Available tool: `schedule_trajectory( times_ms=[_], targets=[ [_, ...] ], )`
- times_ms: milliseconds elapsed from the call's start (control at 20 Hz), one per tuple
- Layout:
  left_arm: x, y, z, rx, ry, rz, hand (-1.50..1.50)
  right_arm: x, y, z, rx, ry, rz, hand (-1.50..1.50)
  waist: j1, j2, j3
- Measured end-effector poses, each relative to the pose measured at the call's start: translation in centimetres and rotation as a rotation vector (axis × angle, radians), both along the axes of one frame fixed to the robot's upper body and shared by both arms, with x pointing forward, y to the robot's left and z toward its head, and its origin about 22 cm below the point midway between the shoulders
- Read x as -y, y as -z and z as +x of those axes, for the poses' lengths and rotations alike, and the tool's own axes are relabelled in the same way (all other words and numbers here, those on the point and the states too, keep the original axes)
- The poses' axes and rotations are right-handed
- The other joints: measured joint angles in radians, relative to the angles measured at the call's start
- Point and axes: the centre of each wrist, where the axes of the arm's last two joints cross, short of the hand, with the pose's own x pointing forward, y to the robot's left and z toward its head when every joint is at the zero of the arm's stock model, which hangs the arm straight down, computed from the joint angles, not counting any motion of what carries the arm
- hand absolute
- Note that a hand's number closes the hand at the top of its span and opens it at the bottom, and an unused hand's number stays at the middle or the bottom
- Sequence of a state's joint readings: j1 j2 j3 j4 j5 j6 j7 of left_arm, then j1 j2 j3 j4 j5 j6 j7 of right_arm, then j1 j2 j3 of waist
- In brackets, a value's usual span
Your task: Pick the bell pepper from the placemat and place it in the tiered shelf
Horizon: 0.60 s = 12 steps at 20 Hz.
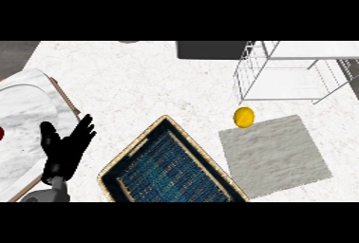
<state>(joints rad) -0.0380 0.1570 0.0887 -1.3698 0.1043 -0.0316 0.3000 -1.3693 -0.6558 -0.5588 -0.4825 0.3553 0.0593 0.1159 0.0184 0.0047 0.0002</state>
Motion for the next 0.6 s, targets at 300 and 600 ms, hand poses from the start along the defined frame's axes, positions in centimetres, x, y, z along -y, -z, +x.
schedule_trajectory(
  times_ms=[300,600],
  targets=[
    [0.1,-0.2,0.3,0.008,-0.003,0.007,0.00,4.1,-1.5,-2.1,0.056,0.179,0.064,-1.50,0.000,0.002,0.000],
    [0.3,0.0,0.3,0.009,0.001,0.004,0.00,9.9,-1.9,-5.4,0.084,0.326,0.175,-1.50,0.004,0.006,0.001]
  ],
)
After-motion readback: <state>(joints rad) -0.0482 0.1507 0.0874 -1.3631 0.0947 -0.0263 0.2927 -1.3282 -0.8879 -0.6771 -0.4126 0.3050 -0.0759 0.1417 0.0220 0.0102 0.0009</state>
